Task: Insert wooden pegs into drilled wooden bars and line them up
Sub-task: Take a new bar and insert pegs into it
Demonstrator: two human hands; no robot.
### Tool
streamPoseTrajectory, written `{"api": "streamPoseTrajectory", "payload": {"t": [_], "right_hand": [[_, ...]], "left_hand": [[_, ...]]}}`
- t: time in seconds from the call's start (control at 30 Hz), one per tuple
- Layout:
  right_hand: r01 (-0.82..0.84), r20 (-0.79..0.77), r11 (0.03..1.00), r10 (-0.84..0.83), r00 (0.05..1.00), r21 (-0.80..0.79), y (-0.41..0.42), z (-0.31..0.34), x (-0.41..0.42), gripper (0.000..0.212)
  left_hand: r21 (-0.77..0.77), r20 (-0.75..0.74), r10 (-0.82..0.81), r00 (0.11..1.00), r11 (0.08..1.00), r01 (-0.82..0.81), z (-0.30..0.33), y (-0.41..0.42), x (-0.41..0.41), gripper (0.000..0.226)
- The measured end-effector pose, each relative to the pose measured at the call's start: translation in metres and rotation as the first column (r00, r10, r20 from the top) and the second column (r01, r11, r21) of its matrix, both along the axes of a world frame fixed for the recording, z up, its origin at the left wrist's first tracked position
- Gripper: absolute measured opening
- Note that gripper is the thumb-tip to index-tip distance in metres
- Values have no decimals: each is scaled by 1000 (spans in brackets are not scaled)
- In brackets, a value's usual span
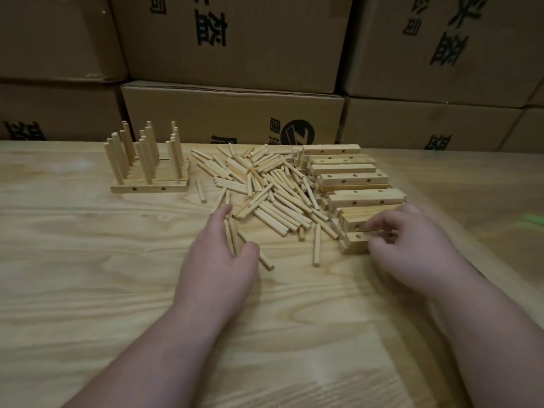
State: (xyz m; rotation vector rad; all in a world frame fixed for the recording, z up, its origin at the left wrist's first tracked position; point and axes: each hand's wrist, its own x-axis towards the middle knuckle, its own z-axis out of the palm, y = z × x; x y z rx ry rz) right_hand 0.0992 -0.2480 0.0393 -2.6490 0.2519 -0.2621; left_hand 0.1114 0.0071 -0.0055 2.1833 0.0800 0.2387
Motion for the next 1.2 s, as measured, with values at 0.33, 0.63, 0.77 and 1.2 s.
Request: {"api": "streamPoseTrajectory", "payload": {"t": [0.33, 0.63, 0.77, 1.2], "right_hand": [[-61, -7, 962, 61, 998, -268, 8, 0, 5, 19], [-394, 492, 871, 491, 719, -294, 67, -17, 8, 24], [-538, 533, 786, 609, 587, -305, 86, -23, 9, 30], [-489, 589, 868, 439, 678, -83, 82, -35, 19, 37]], "left_hand": [[-183, 26, -151, 988, 971, 153, -4, -2, 3, 56], [-99, 105, -219, 970, 968, 230, -6, -6, 1, 56], [-173, 193, -278, 941, 934, 312, -4, -6, -1, 51], [-751, 141, 139, 980, 660, 15, 1, 3, 9, 15]]}}
